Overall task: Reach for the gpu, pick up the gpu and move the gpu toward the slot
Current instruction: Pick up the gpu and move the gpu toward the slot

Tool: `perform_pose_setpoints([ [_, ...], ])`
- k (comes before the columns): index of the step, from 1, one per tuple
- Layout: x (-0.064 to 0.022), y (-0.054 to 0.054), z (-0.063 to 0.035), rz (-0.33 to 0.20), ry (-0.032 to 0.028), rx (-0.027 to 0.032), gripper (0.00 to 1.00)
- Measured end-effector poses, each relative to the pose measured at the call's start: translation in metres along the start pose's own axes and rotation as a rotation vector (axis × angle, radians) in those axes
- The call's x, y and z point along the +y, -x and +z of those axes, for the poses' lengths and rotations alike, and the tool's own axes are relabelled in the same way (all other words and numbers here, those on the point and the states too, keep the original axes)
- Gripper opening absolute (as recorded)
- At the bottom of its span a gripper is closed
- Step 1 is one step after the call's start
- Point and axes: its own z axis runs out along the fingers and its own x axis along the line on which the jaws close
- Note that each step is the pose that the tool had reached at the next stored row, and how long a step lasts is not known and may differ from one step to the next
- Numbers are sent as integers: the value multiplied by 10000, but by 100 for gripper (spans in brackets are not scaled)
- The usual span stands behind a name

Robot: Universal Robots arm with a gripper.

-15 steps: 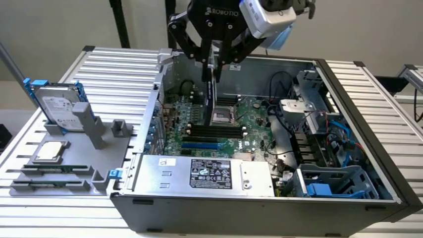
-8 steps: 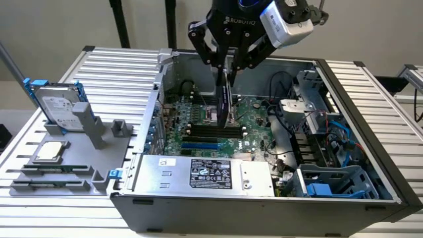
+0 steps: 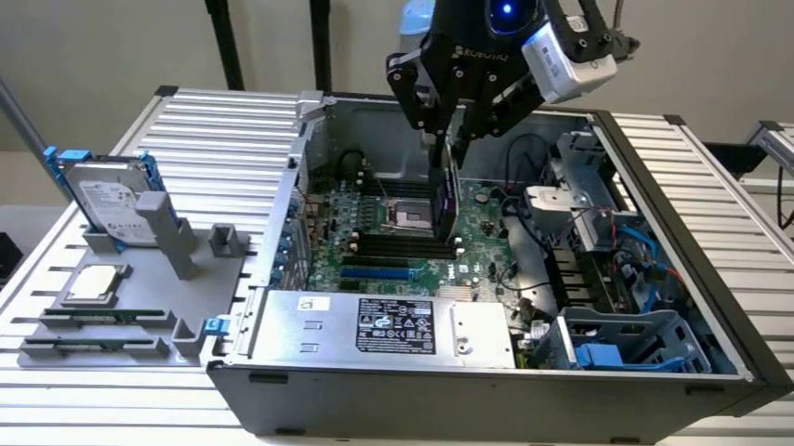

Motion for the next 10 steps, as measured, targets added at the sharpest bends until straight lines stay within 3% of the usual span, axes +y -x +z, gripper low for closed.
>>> perform_pose_setpoints([
  [10, 2, 18, 2, 2, -2, 6, 26],
])
